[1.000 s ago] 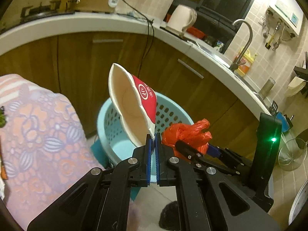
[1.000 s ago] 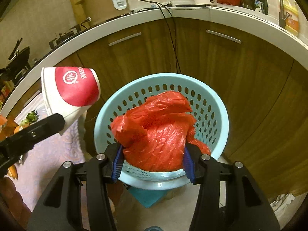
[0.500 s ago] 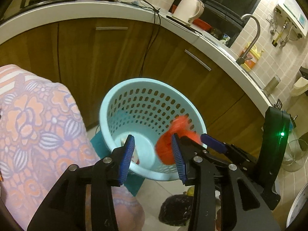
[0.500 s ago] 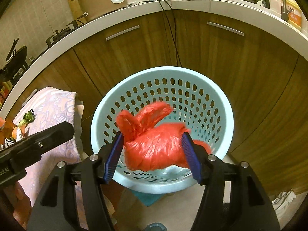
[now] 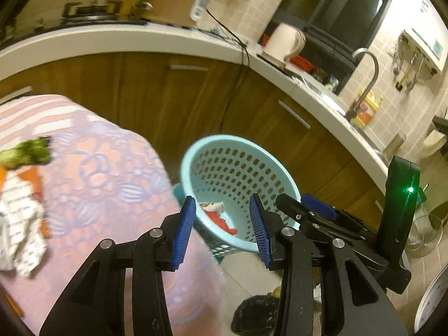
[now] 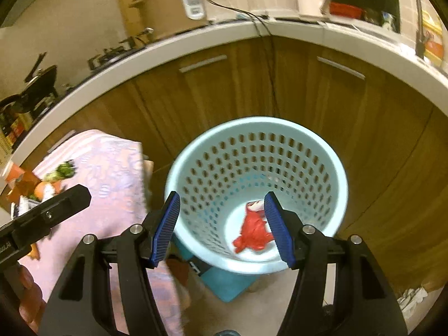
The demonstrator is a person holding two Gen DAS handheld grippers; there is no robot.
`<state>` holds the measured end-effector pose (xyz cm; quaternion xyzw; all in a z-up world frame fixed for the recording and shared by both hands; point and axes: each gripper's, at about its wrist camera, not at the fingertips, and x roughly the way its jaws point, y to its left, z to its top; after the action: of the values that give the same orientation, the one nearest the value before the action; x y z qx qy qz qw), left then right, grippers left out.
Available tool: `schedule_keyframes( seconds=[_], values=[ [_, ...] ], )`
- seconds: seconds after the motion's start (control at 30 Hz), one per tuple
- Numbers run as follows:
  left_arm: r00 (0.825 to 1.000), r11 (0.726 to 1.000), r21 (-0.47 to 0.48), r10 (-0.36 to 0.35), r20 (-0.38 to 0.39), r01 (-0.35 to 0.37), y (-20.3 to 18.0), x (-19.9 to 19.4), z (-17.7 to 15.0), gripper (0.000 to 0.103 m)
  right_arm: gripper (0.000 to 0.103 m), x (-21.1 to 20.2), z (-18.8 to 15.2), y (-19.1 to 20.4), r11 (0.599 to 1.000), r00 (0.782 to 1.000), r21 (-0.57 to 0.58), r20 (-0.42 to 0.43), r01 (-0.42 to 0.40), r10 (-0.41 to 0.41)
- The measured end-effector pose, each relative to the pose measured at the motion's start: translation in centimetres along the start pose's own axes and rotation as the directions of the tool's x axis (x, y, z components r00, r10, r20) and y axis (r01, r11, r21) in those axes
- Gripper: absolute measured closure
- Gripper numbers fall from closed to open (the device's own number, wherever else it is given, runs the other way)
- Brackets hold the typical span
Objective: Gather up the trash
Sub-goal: 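Open both grippers to drop the bag and cup into the basket, then grasp the white milk carton with the left gripper while the right gripper grasps the bread roll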
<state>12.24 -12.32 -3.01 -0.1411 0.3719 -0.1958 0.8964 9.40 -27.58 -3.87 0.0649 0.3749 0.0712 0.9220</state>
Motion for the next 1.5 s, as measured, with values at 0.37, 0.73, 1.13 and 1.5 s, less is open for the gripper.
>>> schedule_keyframes(
  seconds=[0.37,0.73,1.13,1.5],
  values=[
    [0.974,0.987,-0.067,0.152,0.169,-0.143,5.0,-11.3,-1.1,0.061,0.044,-2.7,-0.8,10.6,0.977,0.986,-0.139,0.027,-0.162,0.167],
    [0.868,0.905,-0.221,0.416,0.270,-0.364,14.2,-23.4,-4.5,0.047,0.044,-3.0,-5.2,23.2,0.895,0.940,-0.286,-0.077,-0.341,0.334],
    [0.734,0.749,-0.318,0.652,0.192,-0.582,24.4,-29.7,-9.1,0.020,0.035,-0.1,-10.5,31.2,0.816,0.906,-0.393,-0.197,-0.424,0.376],
    [0.773,0.742,-0.309,0.633,0.033,-0.595,30.6,-25.6,-8.0,0.020,0.027,2.3,-11.4,33.9,0.780,0.905,-0.466,-0.280,-0.419,0.319]
  ],
)
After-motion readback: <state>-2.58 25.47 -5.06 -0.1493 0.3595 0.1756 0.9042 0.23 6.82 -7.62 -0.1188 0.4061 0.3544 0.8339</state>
